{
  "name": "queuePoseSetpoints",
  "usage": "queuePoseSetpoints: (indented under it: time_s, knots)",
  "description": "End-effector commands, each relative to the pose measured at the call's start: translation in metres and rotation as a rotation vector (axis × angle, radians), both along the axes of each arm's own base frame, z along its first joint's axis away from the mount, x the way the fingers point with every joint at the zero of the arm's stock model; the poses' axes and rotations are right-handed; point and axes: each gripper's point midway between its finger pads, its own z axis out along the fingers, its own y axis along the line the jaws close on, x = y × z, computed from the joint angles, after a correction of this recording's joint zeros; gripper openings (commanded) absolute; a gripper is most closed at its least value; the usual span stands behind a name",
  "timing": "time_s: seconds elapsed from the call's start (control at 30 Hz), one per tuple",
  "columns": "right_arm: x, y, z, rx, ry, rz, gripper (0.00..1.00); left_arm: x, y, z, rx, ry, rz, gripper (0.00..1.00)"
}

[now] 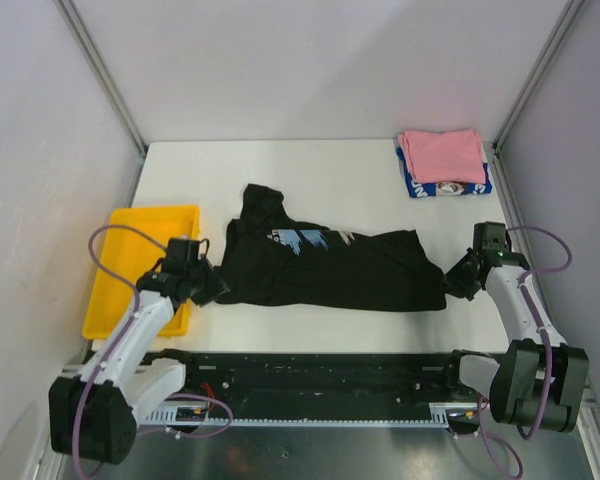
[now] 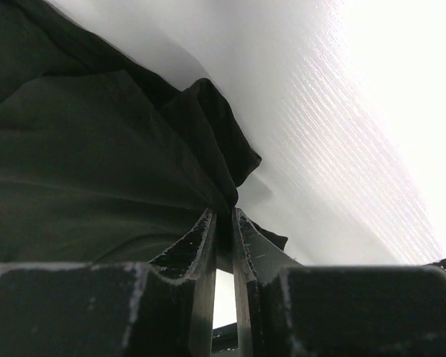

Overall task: Fold and stack the t-shirts
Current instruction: Flatten out the tshirt

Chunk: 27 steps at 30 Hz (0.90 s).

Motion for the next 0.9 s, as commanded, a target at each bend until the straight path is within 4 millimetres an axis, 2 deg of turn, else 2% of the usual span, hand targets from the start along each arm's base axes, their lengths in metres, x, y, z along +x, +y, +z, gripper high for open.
queuePoseSetpoints:
  time_s: [0.0, 0.1, 0.33, 0.53, 0.7, 0.77, 0.87]
  knots:
    - [-0.002, 0.001, -0.008, 0.005, 0.032, -0.003, 0.16, 0.039, 0.003, 0.03, 0.117, -0.089, -0.065, 0.37]
    - [-0.003, 0.0, -0.01, 0.0, 0.043, -0.005, 0.17, 0.043, 0.007, 0.03, 0.172, -0.089, -0.062, 0.36]
    - [-0.002, -0.002, -0.013, -0.005, 0.051, -0.005, 0.17, 0.026, 0.022, 0.019, 0.185, -0.087, 0.091, 0.38]
    - [-0.001, -0.001, -0.017, -0.001, 0.062, -0.004, 0.17, 0.021, 0.025, 0.001, 0.198, -0.023, 0.129, 0.46]
    - [0.0, -0.001, -0.019, 0.0, 0.068, -0.002, 0.17, 0.027, 0.023, -0.009, 0.203, 0.014, 0.128, 0.52]
    - [0.001, -0.001, -0.02, -0.002, 0.07, -0.001, 0.18, 0.032, 0.02, -0.01, 0.193, 0.005, 0.121, 0.51]
    - [0.0, -0.001, -0.023, -0.006, 0.079, 0.002, 0.17, 0.036, 0.016, -0.012, 0.178, -0.002, 0.111, 0.43]
